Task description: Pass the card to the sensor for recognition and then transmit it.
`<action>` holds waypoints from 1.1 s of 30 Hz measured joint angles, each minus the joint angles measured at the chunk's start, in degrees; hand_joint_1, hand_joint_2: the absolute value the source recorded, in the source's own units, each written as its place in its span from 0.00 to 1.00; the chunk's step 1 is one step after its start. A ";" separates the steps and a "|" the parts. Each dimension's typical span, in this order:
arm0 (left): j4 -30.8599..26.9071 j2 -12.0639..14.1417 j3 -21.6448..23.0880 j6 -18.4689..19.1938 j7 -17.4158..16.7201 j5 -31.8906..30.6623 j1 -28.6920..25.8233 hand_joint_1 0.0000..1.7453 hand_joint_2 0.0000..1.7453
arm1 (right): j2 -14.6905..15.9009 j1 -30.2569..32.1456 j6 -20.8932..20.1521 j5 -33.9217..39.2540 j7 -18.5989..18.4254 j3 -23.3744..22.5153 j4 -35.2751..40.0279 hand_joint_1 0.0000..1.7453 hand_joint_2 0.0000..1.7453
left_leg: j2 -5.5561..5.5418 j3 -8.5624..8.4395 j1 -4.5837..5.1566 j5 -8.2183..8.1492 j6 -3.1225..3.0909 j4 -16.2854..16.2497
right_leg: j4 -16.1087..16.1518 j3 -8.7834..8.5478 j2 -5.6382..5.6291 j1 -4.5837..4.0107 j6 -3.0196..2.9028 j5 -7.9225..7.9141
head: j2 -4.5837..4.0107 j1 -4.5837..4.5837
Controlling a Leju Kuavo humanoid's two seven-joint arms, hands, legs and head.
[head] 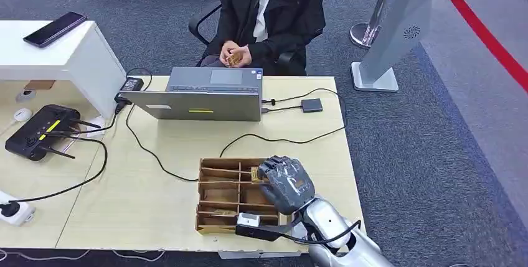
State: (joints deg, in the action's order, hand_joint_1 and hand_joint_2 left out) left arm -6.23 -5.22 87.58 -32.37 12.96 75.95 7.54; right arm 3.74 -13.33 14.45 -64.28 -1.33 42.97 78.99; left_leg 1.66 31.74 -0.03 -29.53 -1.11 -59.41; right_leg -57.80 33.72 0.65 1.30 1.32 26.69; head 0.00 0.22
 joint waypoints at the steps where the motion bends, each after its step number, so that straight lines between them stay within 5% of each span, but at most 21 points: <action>1: 0.00 0.00 0.00 0.00 0.00 0.00 0.00 0.00 0.00 | 0.00 -0.01 0.00 0.00 -0.02 0.00 0.02 0.73 1.00 | 0.00 0.00 0.00 0.00 0.00 0.00 | 0.00 0.00 0.00 0.00 0.00 0.00 | 0.00 0.00; 8: 0.00 0.00 0.02 0.00 0.00 -0.02 0.01 0.00 0.00 | 0.00 -0.36 0.00 0.00 -0.07 -0.02 0.00 0.83 1.00 | 0.00 0.00 0.00 0.00 0.00 0.00 | 0.00 0.00 0.00 0.00 0.00 0.00 | 0.00 0.00; 12: 0.00 0.00 0.04 0.07 -0.24 -0.02 0.04 0.00 0.00 | -0.15 -0.51 0.50 0.00 -0.02 -0.07 0.02 1.00 1.00 | 0.00 -0.01 0.00 0.00 0.00 0.00 | 0.00 0.00 0.00 0.00 0.00 0.00 | 0.00 0.00; 33: 0.00 0.13 0.09 -0.02 0.35 1.75 -0.04 0.00 0.00 | -1.14 2.55 13.53 -3.63 3.85 -0.11 8.30 1.00 1.00 | 0.00 0.00 0.00 0.00 0.00 0.00 | 0.00 0.00 0.00 0.00 0.00 0.00 | 0.00 0.00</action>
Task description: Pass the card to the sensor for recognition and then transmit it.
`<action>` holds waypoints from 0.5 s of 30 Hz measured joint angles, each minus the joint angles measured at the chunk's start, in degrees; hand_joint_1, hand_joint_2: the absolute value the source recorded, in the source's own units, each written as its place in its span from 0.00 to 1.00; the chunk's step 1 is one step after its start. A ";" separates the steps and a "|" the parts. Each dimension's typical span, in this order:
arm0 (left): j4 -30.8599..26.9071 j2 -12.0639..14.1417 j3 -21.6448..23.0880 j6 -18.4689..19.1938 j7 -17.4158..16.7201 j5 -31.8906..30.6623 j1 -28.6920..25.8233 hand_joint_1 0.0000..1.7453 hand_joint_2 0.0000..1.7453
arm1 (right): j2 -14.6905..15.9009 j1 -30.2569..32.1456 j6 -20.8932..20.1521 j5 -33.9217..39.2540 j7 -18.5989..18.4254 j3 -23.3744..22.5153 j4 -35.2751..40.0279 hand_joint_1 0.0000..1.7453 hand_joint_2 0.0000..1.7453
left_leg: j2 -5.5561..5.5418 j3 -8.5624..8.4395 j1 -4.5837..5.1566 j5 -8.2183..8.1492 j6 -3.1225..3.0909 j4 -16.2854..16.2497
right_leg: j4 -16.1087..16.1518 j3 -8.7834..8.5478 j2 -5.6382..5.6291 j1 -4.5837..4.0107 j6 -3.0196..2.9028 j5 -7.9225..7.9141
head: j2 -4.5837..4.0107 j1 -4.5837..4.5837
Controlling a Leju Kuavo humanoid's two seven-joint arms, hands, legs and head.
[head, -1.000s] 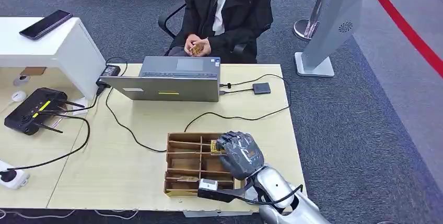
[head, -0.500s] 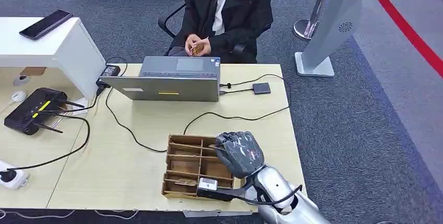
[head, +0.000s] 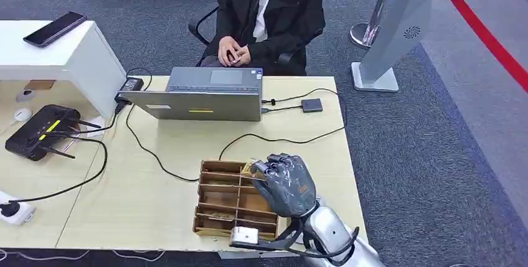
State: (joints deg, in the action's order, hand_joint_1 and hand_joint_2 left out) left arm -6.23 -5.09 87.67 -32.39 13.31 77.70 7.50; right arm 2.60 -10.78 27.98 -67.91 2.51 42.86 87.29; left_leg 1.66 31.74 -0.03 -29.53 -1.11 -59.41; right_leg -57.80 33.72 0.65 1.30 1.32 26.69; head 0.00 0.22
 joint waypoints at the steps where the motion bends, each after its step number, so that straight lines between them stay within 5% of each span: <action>1: 0.00 0.02 0.00 0.00 0.02 0.09 -0.02 0.00 0.00 | 0.00 0.17 0.31 -0.05 0.17 0.00 0.46 1.00 1.00 | 0.00 0.00 0.00 0.00 0.00 0.00 | 0.00 0.00 0.00 0.00 0.00 0.00 | 0.00 0.00; 15: 0.00 -0.02 0.00 -0.24 0.13 1.35 -0.11 0.00 0.00 | -0.02 0.92 3.50 0.26 2.47 0.02 6.04 1.00 1.00 | 0.00 0.00 0.00 0.00 0.00 0.00 | 0.00 0.00 0.00 0.00 0.00 0.00 | 0.00 0.00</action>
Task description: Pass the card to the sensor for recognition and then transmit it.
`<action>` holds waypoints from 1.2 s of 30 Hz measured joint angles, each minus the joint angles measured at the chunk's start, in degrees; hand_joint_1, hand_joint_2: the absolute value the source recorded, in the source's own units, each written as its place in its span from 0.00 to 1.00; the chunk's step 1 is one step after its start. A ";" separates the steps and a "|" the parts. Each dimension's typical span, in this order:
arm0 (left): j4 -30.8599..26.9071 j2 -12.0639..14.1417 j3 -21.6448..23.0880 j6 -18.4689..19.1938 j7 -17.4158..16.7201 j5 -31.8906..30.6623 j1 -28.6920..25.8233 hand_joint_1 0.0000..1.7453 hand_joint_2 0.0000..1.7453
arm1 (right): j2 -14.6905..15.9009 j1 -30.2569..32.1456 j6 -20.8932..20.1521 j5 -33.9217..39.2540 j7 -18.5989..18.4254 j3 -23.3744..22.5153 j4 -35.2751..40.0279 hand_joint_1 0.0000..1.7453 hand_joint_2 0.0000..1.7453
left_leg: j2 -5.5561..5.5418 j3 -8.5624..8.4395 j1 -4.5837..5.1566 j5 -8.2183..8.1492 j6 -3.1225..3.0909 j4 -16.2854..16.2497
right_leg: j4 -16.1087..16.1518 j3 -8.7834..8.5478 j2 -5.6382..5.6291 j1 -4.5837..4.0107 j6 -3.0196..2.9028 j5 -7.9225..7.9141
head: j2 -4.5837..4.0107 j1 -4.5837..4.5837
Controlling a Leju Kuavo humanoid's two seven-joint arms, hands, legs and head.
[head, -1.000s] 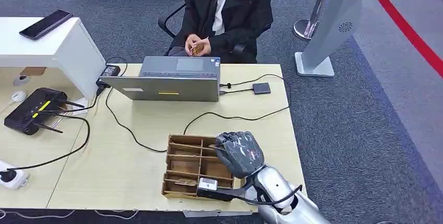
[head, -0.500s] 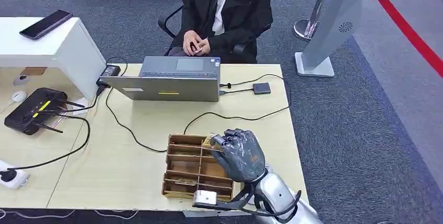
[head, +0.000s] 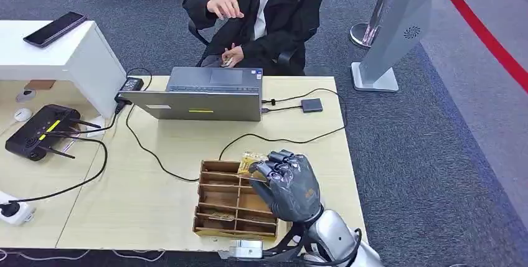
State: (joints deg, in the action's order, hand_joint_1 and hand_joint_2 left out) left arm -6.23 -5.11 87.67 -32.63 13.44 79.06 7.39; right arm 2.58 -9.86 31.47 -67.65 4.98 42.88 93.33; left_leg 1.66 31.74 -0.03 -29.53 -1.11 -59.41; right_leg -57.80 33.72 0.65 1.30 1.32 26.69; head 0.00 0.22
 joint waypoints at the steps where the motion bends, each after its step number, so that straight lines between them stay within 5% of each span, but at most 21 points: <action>1: 0.00 -0.02 0.00 -0.02 -0.13 0.00 0.00 0.00 0.00 | -0.02 0.00 0.11 0.00 0.07 0.00 0.17 1.00 1.00 | 0.00 0.00 0.00 0.00 0.00 0.00 | 0.00 0.00 0.00 0.00 0.00 0.00 | 0.00 0.00; 22: 0.00 -0.04 0.04 0.13 -1.00 -1.53 0.62 0.00 0.00 | -2.38 -4.13 1.79 0.48 0.81 -1.84 0.11 1.00 1.00 | 0.00 0.00 0.00 0.00 0.00 0.00 | 0.00 0.00 0.00 0.00 -0.01 -0.01 | 0.00 0.00; 36: 0.00 -0.22 0.74 0.85 -2.56 -5.62 1.88 0.00 0.00 | -5.73 -10.03 -1.81 -0.02 -1.00 -2.97 -7.11 1.00 1.00 | 0.00 0.00 0.00 0.01 0.00 0.00 | -0.01 -0.01 0.00 0.00 -0.02 -0.02 | 0.00 0.00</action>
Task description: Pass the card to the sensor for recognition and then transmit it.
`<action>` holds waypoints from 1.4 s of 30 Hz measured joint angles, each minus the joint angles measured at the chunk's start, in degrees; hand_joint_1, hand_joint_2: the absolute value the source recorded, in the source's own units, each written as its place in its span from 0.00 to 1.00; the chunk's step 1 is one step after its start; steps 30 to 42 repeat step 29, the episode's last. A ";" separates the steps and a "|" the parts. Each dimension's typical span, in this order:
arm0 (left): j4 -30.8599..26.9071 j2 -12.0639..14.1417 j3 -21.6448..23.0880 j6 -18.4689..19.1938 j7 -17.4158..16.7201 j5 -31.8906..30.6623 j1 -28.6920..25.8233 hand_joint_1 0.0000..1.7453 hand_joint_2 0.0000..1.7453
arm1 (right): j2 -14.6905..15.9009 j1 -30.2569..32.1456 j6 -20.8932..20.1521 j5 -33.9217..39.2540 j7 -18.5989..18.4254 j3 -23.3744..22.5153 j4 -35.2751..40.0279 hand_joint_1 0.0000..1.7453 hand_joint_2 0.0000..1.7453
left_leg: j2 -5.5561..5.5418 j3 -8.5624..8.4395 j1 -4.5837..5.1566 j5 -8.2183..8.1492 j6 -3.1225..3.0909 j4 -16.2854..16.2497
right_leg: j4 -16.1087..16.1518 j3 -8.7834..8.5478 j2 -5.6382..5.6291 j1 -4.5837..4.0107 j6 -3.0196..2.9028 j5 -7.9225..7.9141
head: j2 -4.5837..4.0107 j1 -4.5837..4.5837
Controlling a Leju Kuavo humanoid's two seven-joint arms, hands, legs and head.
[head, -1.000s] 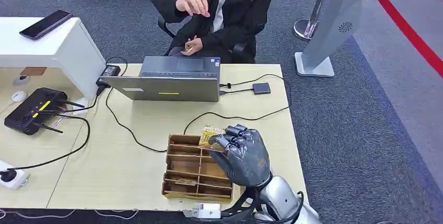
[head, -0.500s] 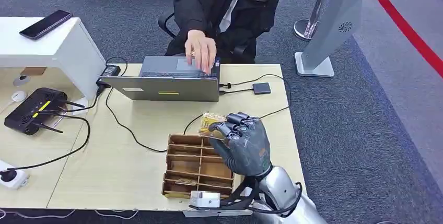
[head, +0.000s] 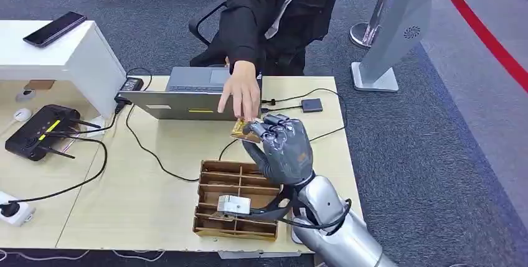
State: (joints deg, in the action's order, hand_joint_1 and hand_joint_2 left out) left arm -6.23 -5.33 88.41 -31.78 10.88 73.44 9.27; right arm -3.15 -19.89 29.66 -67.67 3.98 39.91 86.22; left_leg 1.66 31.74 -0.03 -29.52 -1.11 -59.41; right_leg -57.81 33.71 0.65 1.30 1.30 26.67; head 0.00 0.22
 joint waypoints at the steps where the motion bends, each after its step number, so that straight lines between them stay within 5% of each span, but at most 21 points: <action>1: 0.00 0.00 0.09 0.07 -0.02 -0.15 0.04 0.00 0.00 | -0.33 -0.37 -0.57 0.00 -0.24 0.02 -0.67 1.00 1.00 | 0.00 0.00 0.00 0.00 0.00 0.00 | 0.00 0.00 0.00 0.00 0.00 0.00 | 0.00 0.00; 6: 0.00 -0.02 0.13 0.09 -0.17 -0.42 0.14 0.00 0.00 | -1.33 -1.79 -2.91 -0.02 -1.21 0.13 -3.14 1.00 1.00 | 0.00 0.00 0.00 0.00 0.00 0.00 | 0.00 0.00 0.00 0.00 0.00 0.00 | 0.00 0.00; 7: 0.00 -0.02 0.13 0.11 -0.18 -0.42 0.15 0.00 0.00 | -1.46 -2.03 -3.11 0.02 -1.36 0.20 -3.58 0.91 1.00 | 0.00 0.00 0.00 0.00 0.00 0.00 | 0.00 0.00 0.00 0.00 0.00 0.00 | 0.00 0.00; 8: 0.00 -0.02 0.13 0.09 -0.17 -0.42 0.16 0.00 0.00 | -1.53 -2.22 -3.26 0.04 -1.42 0.24 -3.91 0.34 1.00 | 0.00 0.00 0.00 0.00 0.00 0.00 | 0.00 0.00 0.00 0.00 0.00 0.00 | 0.00 0.00; 9: 0.00 0.00 0.13 0.11 -0.17 -0.42 0.16 0.00 0.00 | -1.62 -2.40 -3.52 0.19 -1.55 0.33 -4.30 0.00 1.00 | 0.00 0.00 0.00 0.00 0.00 0.00 | 0.00 0.00 0.00 0.00 0.00 0.00 | 0.00 0.02; 16: 0.00 0.00 0.13 0.09 -0.17 -0.22 0.16 0.00 0.00 | -1.81 -2.74 -4.05 1.09 -2.23 0.59 -5.55 0.00 1.00 | 0.00 0.00 0.00 0.00 0.00 -0.01 | 0.00 0.00 0.00 0.00 0.00 -0.01 | 0.00 0.00; 17: 0.00 0.00 0.13 0.07 -0.17 -0.11 0.16 0.00 0.00 | -1.81 -2.74 -4.00 1.20 -2.23 0.61 -5.59 0.00 0.00 | 0.00 0.00 0.00 0.00 0.00 -0.01 | 0.00 0.00 0.00 0.00 0.00 -0.01 | 0.00 0.00; 42: 0.00 0.33 0.13 -0.17 1.86 1.82 -0.32 0.00 0.00 | -1.75 -0.01 -1.93 6.64 0.10 0.94 -2.43 0.00 0.00 | 0.00 0.00 0.00 0.00 0.00 0.00 | 0.00 0.01 0.00 0.00 0.00 0.00 | 0.00 0.00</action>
